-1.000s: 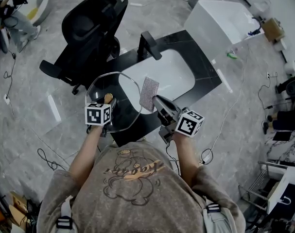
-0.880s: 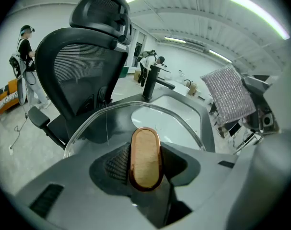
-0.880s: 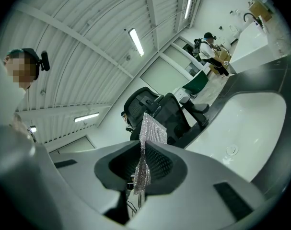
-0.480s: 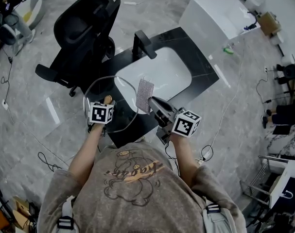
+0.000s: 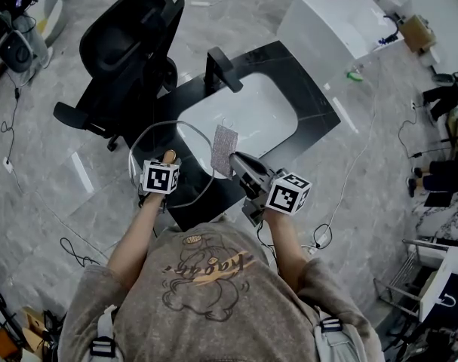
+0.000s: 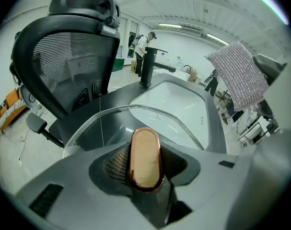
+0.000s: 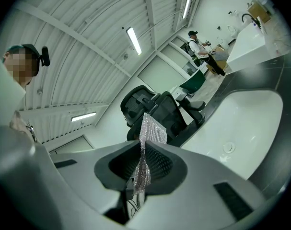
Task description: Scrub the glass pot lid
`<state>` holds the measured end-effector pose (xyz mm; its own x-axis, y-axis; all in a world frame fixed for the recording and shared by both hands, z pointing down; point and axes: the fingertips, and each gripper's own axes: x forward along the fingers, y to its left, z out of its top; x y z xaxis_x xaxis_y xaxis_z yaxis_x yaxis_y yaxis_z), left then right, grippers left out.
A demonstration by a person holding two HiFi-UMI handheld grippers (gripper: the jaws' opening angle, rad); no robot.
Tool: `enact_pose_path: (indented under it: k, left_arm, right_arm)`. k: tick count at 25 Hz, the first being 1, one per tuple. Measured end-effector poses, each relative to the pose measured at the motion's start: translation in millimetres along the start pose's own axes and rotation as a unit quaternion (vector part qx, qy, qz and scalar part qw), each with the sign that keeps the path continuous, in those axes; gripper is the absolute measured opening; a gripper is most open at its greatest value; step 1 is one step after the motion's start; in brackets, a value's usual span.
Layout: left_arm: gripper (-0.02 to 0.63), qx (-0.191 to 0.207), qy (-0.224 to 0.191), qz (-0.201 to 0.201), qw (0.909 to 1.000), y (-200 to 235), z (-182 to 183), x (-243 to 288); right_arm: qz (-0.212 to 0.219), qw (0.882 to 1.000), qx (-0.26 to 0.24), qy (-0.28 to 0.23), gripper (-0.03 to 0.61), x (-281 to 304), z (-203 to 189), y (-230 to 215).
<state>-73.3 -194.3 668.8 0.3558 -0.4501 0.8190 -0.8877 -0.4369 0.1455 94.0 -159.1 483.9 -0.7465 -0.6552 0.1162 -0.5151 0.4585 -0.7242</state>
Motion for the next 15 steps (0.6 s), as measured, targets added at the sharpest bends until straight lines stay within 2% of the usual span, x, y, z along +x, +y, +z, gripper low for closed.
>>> enact_pose_path:
  k: [3, 6, 9, 10, 11, 12, 15]
  left_arm:
    - [0.184, 0.009, 0.003, 0.004, 1.0000, -1, 2, -3]
    - [0.184, 0.009, -0.026, 0.002, 0.9996, -4, 16, -20]
    - [0.174, 0.002, -0.085, -0.004, 0.9963, -8, 42, -50]
    - [0.135, 0.001, -0.108, -0.007, 0.9941, -9, 51, -62]
    - [0.068, -0.002, -0.131, -0.011, 0.9914, -11, 60, -75]
    - [0.035, -0.008, -0.153, -0.019, 0.9881, -14, 68, -87]
    - [0.018, -0.030, -0.217, -0.052, 0.9744, -22, 88, -124]
  right_arm:
    - [-0.007, 1.000, -0.003, 0.001, 0.054, 1, -1, -3]
    - [-0.016, 1.000, -0.010, 0.004, 0.054, 2, -1, -5]
    - [-0.030, 0.999, -0.031, 0.011, 0.054, 5, -1, -4]
    - [-0.037, 0.998, -0.042, 0.013, 0.053, 6, -1, -3]
    - [-0.045, 0.997, -0.057, 0.016, 0.054, 7, 0, -1]
    - [-0.056, 0.995, -0.075, 0.019, 0.054, 9, 1, 1]
    - [-0.094, 0.985, -0.143, 0.027, 0.054, 13, 4, 8]
